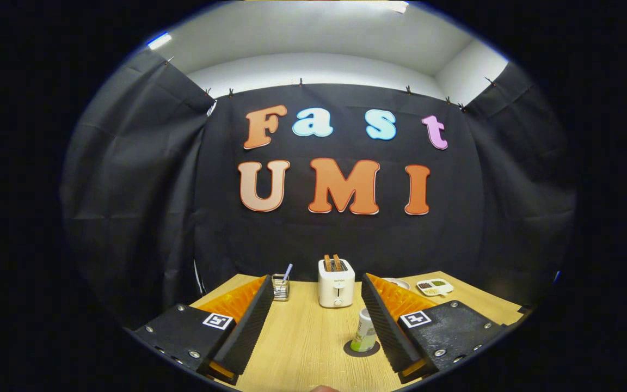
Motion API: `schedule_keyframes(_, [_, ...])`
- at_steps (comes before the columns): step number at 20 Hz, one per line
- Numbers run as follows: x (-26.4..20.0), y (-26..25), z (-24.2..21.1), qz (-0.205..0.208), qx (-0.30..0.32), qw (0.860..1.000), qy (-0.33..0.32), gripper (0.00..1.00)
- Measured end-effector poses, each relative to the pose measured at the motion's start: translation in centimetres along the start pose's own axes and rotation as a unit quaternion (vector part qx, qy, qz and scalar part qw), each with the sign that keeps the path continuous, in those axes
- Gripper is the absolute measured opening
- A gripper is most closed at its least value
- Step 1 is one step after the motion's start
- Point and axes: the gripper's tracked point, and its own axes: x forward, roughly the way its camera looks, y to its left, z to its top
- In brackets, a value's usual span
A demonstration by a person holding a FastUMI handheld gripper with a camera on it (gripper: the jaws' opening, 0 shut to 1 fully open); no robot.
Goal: Take the bottle from table, then pour the juice into the cup, finally place the bottle on the coaster
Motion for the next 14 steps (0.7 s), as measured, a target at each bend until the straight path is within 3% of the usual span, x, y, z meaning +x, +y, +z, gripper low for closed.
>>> schedule_keyframes(4, [-1.5, 1.9, 2.3, 0.018, -0.019, 0.999, -0.022, 0.96])
schedule_keyframes(14, [-3.0, 0.9, 4.8, 0.053, 0.062, 0.993, -0.083, 0.96])
